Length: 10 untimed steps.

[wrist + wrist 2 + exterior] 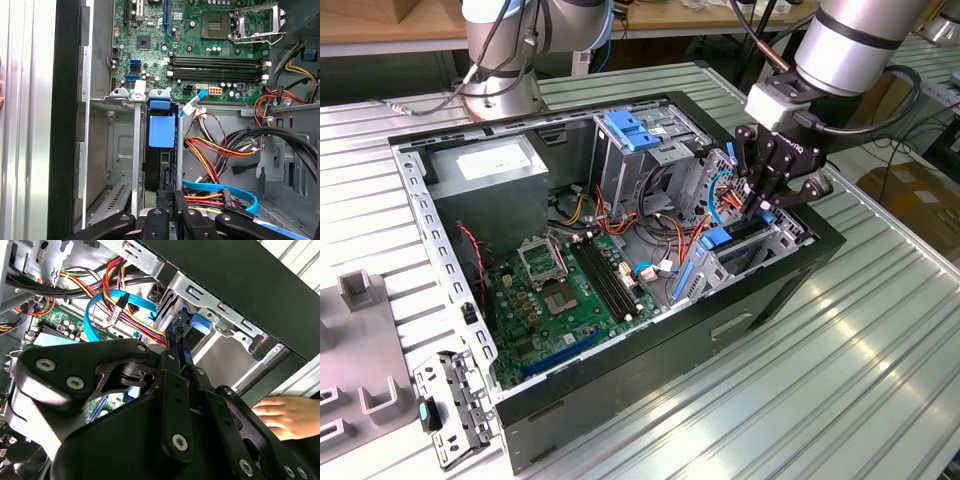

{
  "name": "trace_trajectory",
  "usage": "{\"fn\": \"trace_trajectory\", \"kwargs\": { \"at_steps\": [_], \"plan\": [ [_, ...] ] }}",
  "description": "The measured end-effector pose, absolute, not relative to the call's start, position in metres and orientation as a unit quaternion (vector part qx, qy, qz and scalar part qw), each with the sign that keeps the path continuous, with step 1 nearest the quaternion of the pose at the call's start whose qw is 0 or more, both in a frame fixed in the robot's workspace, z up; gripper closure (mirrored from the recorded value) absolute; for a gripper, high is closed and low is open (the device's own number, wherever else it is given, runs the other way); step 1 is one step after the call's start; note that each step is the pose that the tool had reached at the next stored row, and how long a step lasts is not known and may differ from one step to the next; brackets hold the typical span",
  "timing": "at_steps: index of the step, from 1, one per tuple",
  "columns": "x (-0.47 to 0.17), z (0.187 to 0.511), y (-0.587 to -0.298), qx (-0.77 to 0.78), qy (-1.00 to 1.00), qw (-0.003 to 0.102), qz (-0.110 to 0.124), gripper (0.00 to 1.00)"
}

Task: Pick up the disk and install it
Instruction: 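Insert the first disk wire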

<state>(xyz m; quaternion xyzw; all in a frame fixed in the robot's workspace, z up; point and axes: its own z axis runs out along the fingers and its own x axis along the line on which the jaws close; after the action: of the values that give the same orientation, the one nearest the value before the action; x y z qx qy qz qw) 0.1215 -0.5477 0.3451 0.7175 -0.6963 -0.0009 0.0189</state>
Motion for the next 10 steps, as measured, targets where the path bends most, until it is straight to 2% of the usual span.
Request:
{"fn": "trace_trajectory", "kwargs": {
  "at_steps": [10],
  "plan": [
    [0.1215,0.3468,-0.5477,0.717,-0.696,0.019,-0.001,0.84]
  ]
}}
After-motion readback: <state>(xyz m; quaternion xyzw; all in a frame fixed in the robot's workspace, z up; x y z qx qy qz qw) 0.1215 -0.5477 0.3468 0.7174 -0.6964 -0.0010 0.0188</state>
